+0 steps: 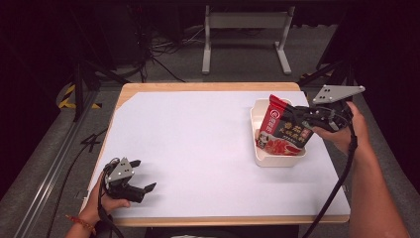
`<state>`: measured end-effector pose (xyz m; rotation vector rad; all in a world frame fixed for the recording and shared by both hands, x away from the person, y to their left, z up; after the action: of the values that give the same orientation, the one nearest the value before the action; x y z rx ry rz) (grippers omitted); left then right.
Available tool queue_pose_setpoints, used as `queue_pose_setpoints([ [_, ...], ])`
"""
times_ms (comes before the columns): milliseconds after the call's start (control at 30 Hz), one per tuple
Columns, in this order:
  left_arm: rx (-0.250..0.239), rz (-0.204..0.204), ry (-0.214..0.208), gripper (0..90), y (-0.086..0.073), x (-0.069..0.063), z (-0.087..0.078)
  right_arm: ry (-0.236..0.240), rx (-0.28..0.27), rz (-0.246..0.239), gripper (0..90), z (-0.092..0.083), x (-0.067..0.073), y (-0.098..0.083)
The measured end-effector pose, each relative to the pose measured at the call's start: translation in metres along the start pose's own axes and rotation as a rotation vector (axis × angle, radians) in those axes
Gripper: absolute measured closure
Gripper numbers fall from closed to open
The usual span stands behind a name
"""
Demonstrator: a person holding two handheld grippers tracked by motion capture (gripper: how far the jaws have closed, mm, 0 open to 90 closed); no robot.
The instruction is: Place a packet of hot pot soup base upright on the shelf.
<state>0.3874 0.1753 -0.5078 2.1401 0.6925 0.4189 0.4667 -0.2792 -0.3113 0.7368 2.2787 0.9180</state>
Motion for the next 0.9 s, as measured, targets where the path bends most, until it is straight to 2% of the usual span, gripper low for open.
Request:
queue_pose_setpoints([
  [133, 0.0, -0.002, -0.001, 5.9, 0.0, 0.0, 0.0, -0.014, -0.005, -0.004, 80.3, -0.002, 0.0, 0.0],
  [267, 0.0, -0.001, -0.001, 5.9, 0.0, 0.0, 0.0, -0.051, 0.01, -0.009, 77.8, -0.002, -0.003, -0.003],
  [467, 0.003, 0.002, 0.0, 5.9, 0.0, 0.0, 0.001, -0.067, 0.005, 0.006, 74.7, -0.004, -0.005, -0.006],
  [700, 0.002, -0.002, -0.003, 5.9, 0.0, 0.0, 0.0, -0.1, 0.012, 0.014, 66.7, -0.006, -0.009, -0.012],
  [900, 0.002, -0.002, -0.002, 5.8, 0.0, 0.0, 0.0, -0.113, 0.022, 0.033, 54.8, -0.007, -0.011, -0.02],
])
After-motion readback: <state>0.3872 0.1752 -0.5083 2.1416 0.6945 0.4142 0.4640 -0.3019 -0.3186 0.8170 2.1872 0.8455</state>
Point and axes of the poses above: each handheld gripper's, and its own axes: z roughly forward along the jaws, y roughly out of its top, x roughly to its left, the point moved 10 cm from there along z, roughly forward along the jaws
